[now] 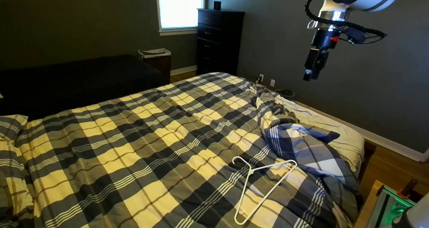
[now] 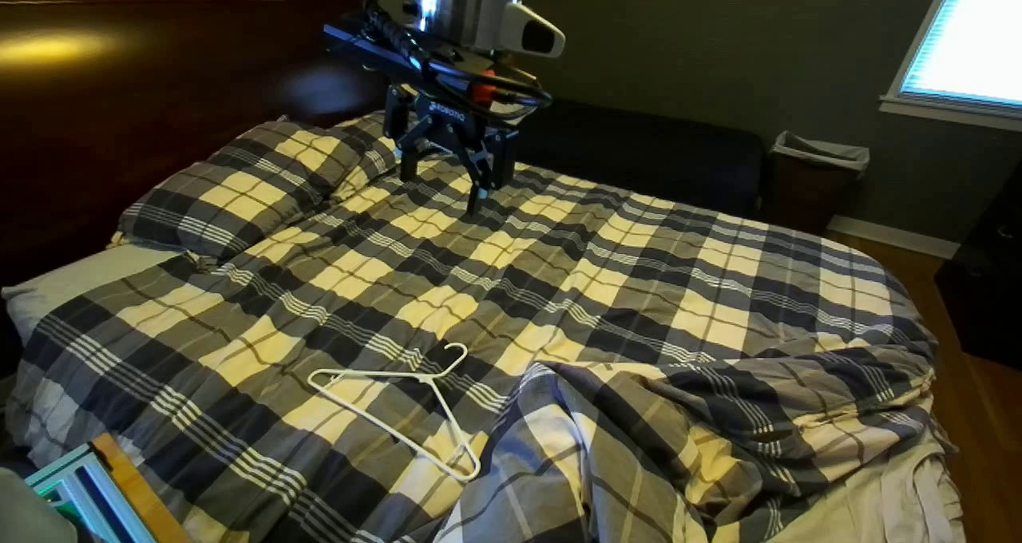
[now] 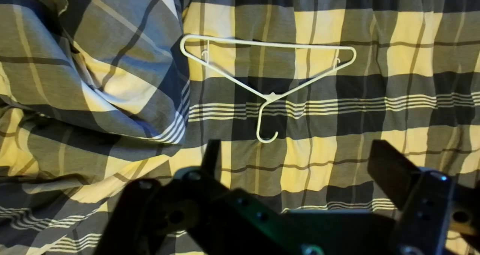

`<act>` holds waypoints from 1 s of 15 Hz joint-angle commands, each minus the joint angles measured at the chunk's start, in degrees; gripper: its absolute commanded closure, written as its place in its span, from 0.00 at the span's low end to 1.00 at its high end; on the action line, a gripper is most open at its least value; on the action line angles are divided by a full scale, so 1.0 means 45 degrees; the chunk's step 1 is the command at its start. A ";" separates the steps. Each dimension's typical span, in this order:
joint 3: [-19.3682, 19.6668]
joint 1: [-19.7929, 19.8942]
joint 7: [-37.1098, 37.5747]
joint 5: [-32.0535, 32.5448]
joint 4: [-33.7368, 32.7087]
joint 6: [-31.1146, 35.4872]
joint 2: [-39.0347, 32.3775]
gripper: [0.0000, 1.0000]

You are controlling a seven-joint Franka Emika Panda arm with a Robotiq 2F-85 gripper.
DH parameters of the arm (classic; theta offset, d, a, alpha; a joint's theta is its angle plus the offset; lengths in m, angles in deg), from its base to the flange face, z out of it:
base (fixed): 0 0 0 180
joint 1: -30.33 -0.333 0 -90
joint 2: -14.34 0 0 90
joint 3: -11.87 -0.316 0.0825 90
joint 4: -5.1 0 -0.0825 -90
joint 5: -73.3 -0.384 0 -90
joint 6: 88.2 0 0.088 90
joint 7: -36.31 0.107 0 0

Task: Move the hanger to the right, then cover the hanger with the blanket

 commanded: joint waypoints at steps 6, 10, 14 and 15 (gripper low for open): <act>-0.2469 -0.0411 0.4306 -0.0454 0.0072 0.1367 -0.2181 0.00; -0.3018 -0.0633 0.5173 -0.0435 -0.0057 0.1128 -0.3262 0.00; -0.3125 -0.0664 0.4900 -0.0381 0.0133 0.1141 -0.3408 0.00; -0.3129 -0.0663 0.4899 -0.0379 0.0115 0.1142 -0.3460 0.00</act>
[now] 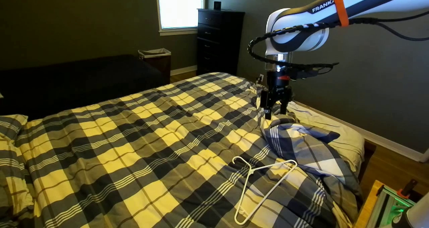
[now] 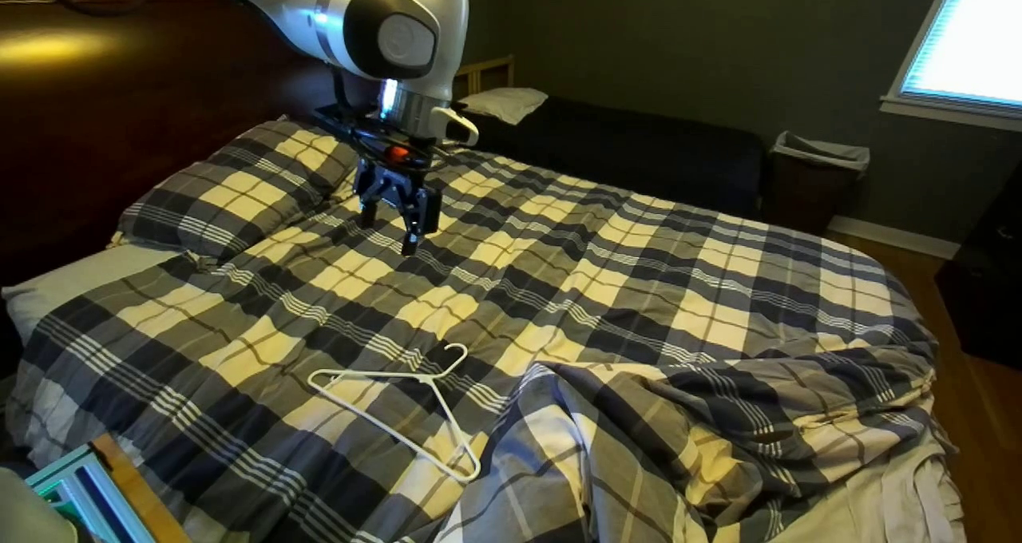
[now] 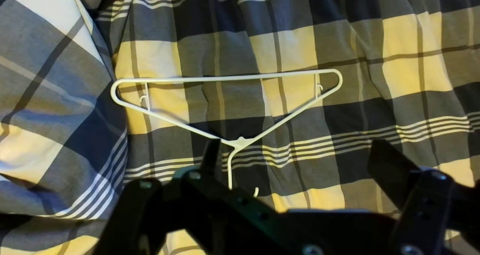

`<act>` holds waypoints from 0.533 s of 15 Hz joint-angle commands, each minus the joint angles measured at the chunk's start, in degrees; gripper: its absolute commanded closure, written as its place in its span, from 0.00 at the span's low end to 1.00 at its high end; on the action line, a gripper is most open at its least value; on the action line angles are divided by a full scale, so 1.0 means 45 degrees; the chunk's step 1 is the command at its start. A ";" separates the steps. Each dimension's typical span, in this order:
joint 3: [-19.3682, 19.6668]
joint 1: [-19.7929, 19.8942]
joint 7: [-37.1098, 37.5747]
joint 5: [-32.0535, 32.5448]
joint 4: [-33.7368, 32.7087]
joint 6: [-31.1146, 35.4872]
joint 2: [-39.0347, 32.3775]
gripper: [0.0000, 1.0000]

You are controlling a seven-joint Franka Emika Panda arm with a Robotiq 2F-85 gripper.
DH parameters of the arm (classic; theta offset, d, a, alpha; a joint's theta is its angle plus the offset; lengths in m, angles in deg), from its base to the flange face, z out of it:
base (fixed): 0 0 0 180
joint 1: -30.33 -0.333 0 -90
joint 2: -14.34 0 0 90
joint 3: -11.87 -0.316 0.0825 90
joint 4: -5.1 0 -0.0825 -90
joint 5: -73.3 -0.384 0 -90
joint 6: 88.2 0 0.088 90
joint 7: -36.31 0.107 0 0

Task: Move the hanger to the right, then cover the hanger with the blanket

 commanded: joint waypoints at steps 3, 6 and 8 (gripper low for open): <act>-0.0007 0.0044 -0.0002 0.0003 -0.0070 -0.0028 0.0130 0.00; -0.0170 -0.0078 0.0811 0.0161 -0.0308 -0.0225 -0.0281 0.00; -0.0559 -0.0399 0.2189 0.0519 -0.0616 -0.0256 -0.1113 0.00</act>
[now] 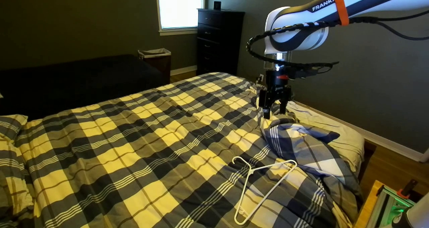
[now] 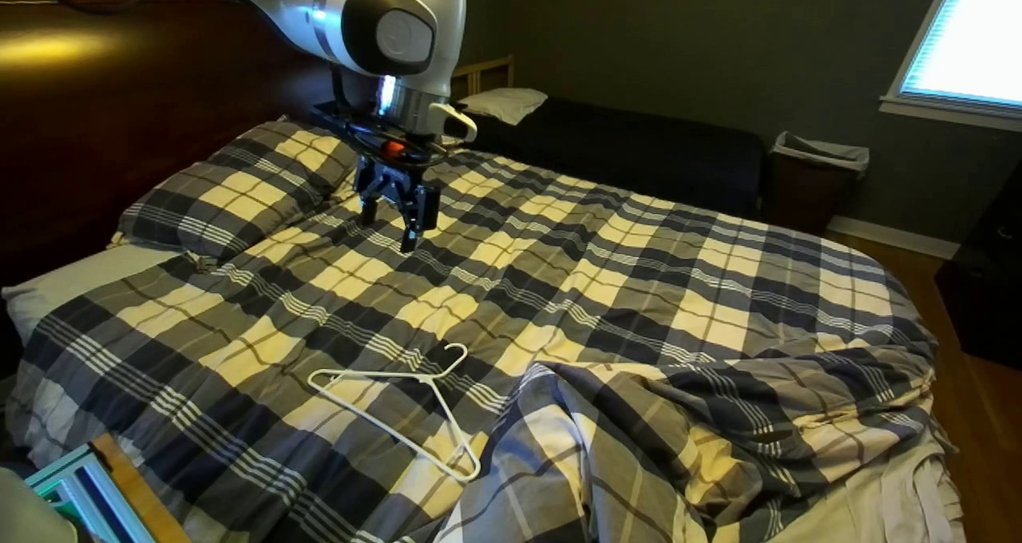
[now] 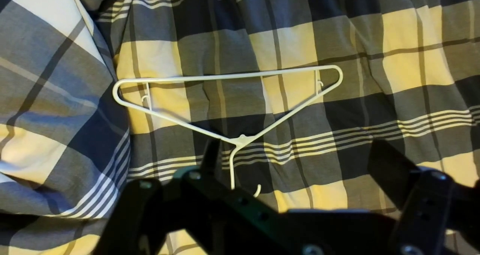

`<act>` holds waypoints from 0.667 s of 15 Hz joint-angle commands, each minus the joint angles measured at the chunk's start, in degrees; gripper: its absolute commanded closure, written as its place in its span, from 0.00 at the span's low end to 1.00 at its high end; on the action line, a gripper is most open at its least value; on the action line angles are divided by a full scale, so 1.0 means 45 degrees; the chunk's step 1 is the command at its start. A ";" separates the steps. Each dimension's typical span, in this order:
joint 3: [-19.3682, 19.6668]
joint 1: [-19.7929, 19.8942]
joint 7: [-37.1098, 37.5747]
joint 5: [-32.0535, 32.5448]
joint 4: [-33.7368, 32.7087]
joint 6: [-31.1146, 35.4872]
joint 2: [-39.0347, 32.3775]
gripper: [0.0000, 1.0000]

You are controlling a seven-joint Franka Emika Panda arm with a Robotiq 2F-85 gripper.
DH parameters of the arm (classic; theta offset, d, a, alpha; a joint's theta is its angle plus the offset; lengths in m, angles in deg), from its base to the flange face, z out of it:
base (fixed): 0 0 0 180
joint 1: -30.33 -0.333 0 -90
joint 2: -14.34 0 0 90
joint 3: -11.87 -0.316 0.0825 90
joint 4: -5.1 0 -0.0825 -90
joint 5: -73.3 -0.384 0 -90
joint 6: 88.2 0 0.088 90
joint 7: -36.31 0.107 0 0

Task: Move the hanger to the right, then cover the hanger with the blanket

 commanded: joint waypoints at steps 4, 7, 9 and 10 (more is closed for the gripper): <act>-0.1140 -0.1224 0.5673 0.1370 -0.0786 0.0340 -0.2816 0.00; -0.1091 -0.1971 0.8012 0.2230 -0.0991 0.1155 -0.3989 0.00; -0.0944 -0.2231 0.8480 0.2664 -0.0958 0.1990 -0.4535 0.00; -0.0869 -0.2316 0.8527 0.2974 -0.0990 0.2449 -0.4818 0.00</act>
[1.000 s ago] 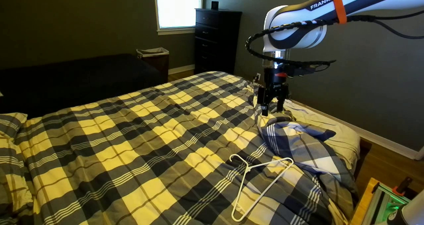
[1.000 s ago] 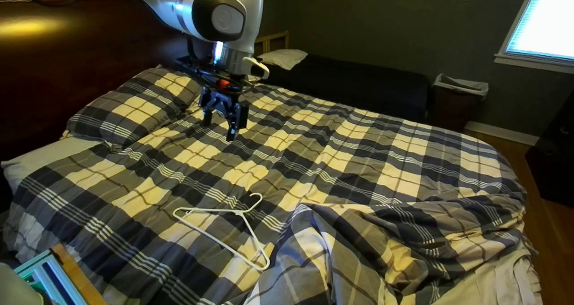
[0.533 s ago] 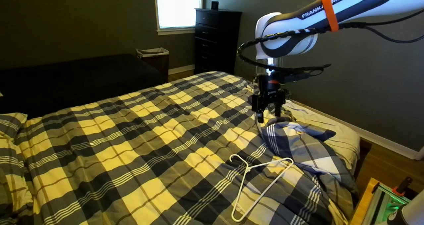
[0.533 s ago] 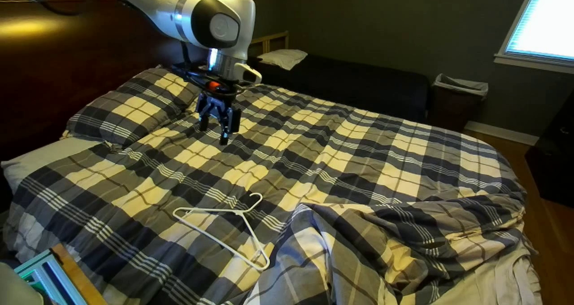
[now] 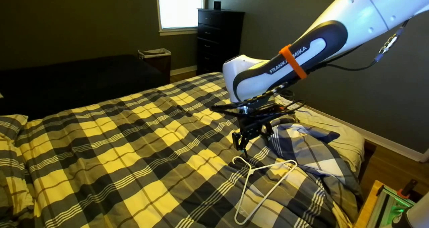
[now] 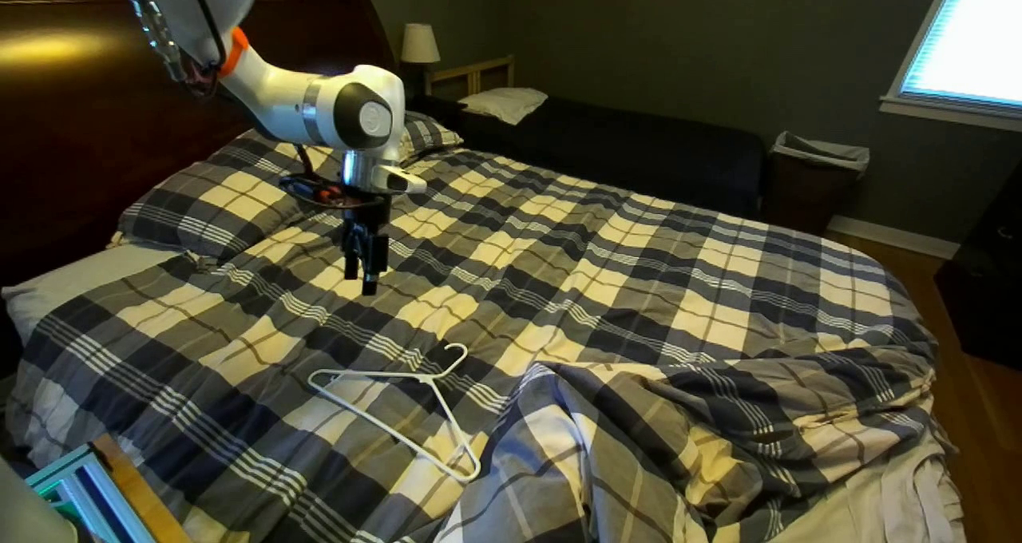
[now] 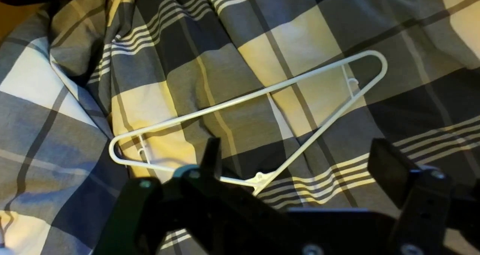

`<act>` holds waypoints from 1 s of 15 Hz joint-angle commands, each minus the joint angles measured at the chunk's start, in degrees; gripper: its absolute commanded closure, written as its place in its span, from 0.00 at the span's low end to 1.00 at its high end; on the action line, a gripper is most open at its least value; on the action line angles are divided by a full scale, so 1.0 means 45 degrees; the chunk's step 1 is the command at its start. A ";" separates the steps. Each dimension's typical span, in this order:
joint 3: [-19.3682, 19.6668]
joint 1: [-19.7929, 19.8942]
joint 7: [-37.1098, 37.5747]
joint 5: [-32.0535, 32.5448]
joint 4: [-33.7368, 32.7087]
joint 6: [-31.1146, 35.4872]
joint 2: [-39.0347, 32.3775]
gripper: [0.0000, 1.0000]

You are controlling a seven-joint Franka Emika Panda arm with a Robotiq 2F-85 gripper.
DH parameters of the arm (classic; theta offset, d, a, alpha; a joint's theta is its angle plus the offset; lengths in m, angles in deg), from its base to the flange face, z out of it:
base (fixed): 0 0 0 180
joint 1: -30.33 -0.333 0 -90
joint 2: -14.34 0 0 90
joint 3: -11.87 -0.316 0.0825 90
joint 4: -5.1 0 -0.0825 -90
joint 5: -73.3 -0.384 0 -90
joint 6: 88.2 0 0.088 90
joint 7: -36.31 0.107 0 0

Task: Move the hanger to the right, then cover the hanger with the blanket

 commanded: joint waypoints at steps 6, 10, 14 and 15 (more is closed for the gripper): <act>0.0834 -0.0487 -0.0092 0.2144 -0.0495 0.4498 -0.2467 0.00; 0.1005 -0.0279 -0.1159 0.1445 -0.0442 0.6965 -0.3449 0.00; 0.0677 0.0151 -0.2689 -0.0039 -0.0558 0.8367 -0.4459 0.00; 0.0569 0.0291 -0.3061 -0.0480 -0.0472 0.8603 -0.4614 0.00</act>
